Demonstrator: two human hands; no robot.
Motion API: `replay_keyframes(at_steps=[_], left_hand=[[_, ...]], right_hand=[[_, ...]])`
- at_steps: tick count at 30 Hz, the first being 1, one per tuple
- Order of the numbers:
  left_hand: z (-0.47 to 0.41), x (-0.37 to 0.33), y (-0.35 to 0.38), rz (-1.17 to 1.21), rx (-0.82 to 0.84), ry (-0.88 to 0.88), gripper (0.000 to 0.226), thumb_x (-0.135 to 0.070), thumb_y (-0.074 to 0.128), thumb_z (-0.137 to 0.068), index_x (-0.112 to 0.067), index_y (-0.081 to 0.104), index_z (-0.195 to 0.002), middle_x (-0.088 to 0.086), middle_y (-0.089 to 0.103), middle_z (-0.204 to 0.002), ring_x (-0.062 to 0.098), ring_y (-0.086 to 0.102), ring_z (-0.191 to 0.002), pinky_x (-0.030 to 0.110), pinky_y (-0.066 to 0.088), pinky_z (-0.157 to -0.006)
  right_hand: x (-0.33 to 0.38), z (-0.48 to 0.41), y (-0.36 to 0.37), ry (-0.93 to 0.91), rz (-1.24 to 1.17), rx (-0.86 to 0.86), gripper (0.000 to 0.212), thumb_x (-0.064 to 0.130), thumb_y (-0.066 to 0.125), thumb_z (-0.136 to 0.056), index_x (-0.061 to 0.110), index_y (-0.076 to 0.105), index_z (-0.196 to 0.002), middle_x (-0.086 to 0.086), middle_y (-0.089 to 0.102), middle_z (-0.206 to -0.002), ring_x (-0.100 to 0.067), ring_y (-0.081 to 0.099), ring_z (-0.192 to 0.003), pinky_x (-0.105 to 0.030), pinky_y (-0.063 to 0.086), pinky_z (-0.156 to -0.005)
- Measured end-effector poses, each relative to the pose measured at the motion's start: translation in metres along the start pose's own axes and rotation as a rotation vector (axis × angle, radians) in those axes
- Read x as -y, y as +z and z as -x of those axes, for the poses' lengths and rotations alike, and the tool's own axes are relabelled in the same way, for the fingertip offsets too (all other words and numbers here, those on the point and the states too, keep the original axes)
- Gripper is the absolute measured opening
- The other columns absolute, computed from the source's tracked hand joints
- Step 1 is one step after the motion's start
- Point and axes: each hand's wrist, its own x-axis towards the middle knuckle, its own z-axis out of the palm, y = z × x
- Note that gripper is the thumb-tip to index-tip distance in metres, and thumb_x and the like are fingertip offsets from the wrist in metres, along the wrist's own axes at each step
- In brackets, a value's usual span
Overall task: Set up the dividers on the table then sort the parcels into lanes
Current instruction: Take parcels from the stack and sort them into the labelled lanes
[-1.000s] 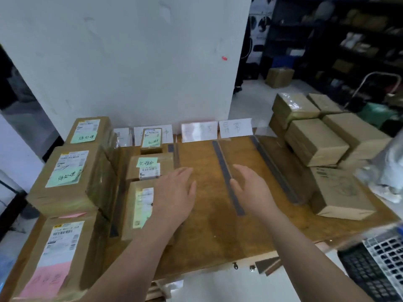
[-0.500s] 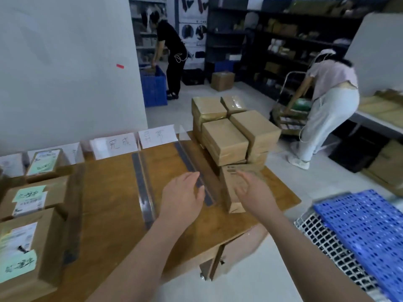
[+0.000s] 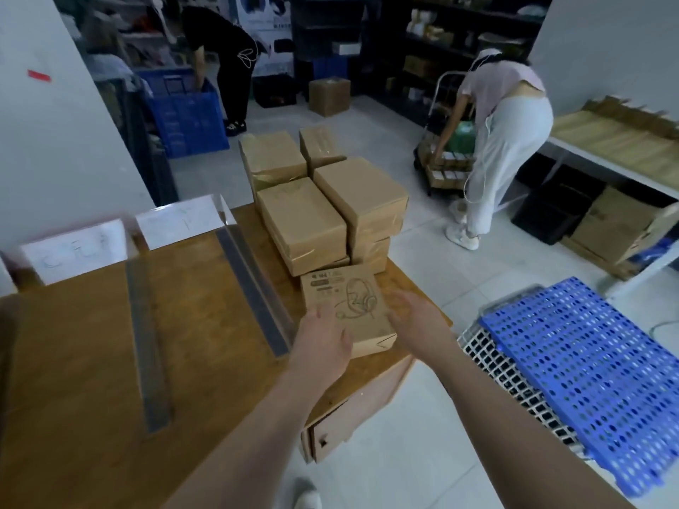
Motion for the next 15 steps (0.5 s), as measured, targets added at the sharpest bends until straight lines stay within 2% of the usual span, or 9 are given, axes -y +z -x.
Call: replay_keyframes(at_steps=[3, 5, 6, 7, 9, 12, 15], left_hand=[[-0.021, 0.005, 0.018, 0.041, 0.068, -0.095, 0.067, -0.028, 0.054, -0.096, -0.008, 0.020, -0.151, 0.011, 0.028, -0.154, 0.025, 0.030, -0.141, 0.038, 0.036, -0.114], [-0.034, 0.008, 0.030, 0.037, 0.115, -0.173, 0.075, -0.031, 0.052, -0.097, -0.006, 0.010, -0.154, 0.014, 0.018, -0.158, 0.029, 0.019, -0.146, 0.039, 0.028, -0.117], [-0.040, 0.009, 0.035, 0.043, 0.131, -0.214, 0.077, -0.032, 0.051, -0.097, -0.007, 0.007, -0.154, 0.016, 0.014, -0.158, 0.031, 0.017, -0.146, 0.040, 0.026, -0.117], [-0.045, 0.010, 0.039, 0.057, 0.145, -0.257, 0.077, -0.033, 0.050, -0.097, -0.008, 0.005, -0.155, 0.018, 0.009, -0.159, 0.033, 0.014, -0.147, 0.042, 0.024, -0.118], [-0.056, 0.009, 0.044, 0.095, 0.161, -0.333, 0.076, -0.033, 0.050, -0.096, -0.010, 0.005, -0.154, 0.019, 0.006, -0.159, 0.036, 0.011, -0.147, 0.047, 0.020, -0.120], [-0.069, 0.010, 0.049, 0.115, 0.145, -0.417, 0.078, -0.033, 0.054, -0.094, -0.009, 0.008, -0.152, 0.020, 0.012, -0.156, 0.038, 0.018, -0.144, 0.051, 0.026, -0.118], [-0.075, 0.004, 0.052, 0.151, 0.099, -0.501, 0.081, -0.035, 0.056, -0.094, -0.011, 0.006, -0.153, 0.019, 0.017, -0.154, 0.037, 0.027, -0.140, 0.048, 0.032, -0.115]], right_hand=[[-0.011, -0.021, 0.004, 0.025, -0.007, 0.015, 0.035, 0.016, 0.049, -0.097, 0.021, 0.056, -0.132, 0.002, 0.063, -0.124, -0.014, 0.057, -0.109, -0.009, 0.036, -0.067], [-0.017, -0.035, 0.008, 0.067, -0.032, 0.050, 0.035, 0.016, 0.047, -0.098, 0.020, 0.054, -0.132, 0.003, 0.063, -0.121, -0.011, 0.055, -0.101, -0.004, 0.036, -0.056], [-0.019, -0.041, 0.010, 0.091, -0.042, 0.071, 0.034, 0.016, 0.047, -0.098, 0.019, 0.054, -0.132, 0.002, 0.063, -0.118, -0.010, 0.054, -0.097, -0.004, 0.037, -0.056], [-0.021, -0.048, 0.012, 0.107, -0.044, 0.094, 0.033, 0.017, 0.046, -0.098, 0.017, 0.055, -0.131, 0.001, 0.063, -0.115, -0.012, 0.056, -0.096, -0.005, 0.040, -0.060], [-0.027, -0.060, 0.019, 0.138, -0.055, 0.135, 0.031, 0.020, 0.047, -0.097, 0.017, 0.057, -0.126, -0.001, 0.065, -0.115, -0.016, 0.060, -0.097, -0.019, 0.049, -0.074], [-0.035, -0.075, 0.030, 0.215, -0.119, 0.209, 0.031, 0.024, 0.046, -0.095, 0.020, 0.060, -0.122, 0.002, 0.065, -0.112, -0.018, 0.061, -0.101, -0.034, 0.054, -0.086], [-0.045, -0.084, 0.038, 0.290, -0.246, 0.260, 0.032, 0.025, 0.046, -0.096, 0.019, 0.060, -0.125, 0.002, 0.063, -0.113, -0.017, 0.058, -0.101, -0.033, 0.054, -0.084]])
